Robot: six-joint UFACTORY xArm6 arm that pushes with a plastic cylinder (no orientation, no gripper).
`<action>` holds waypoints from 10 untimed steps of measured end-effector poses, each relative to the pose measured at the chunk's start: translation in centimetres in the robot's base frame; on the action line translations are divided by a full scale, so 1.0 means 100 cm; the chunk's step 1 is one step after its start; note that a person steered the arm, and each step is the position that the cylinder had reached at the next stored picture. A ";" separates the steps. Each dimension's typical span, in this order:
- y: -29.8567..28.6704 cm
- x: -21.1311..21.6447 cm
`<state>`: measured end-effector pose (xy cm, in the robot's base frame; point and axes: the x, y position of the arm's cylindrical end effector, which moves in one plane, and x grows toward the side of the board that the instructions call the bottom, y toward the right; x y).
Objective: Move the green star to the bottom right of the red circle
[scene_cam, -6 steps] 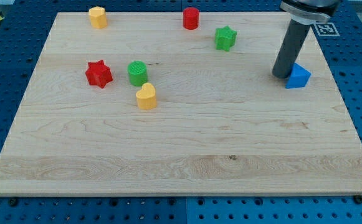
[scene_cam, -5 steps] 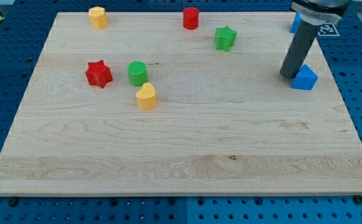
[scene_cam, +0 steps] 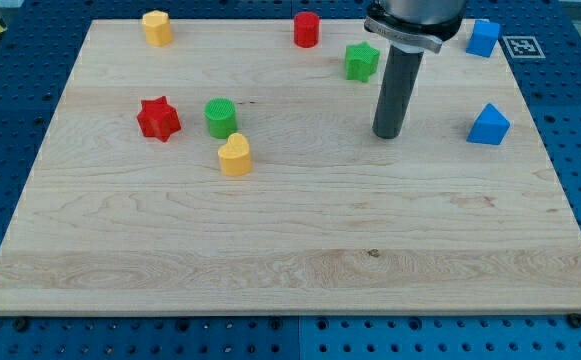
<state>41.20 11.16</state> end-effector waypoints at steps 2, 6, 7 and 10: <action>-0.016 -0.002; 0.090 -0.078; 0.089 -0.108; 0.043 -0.137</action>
<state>27.51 15.50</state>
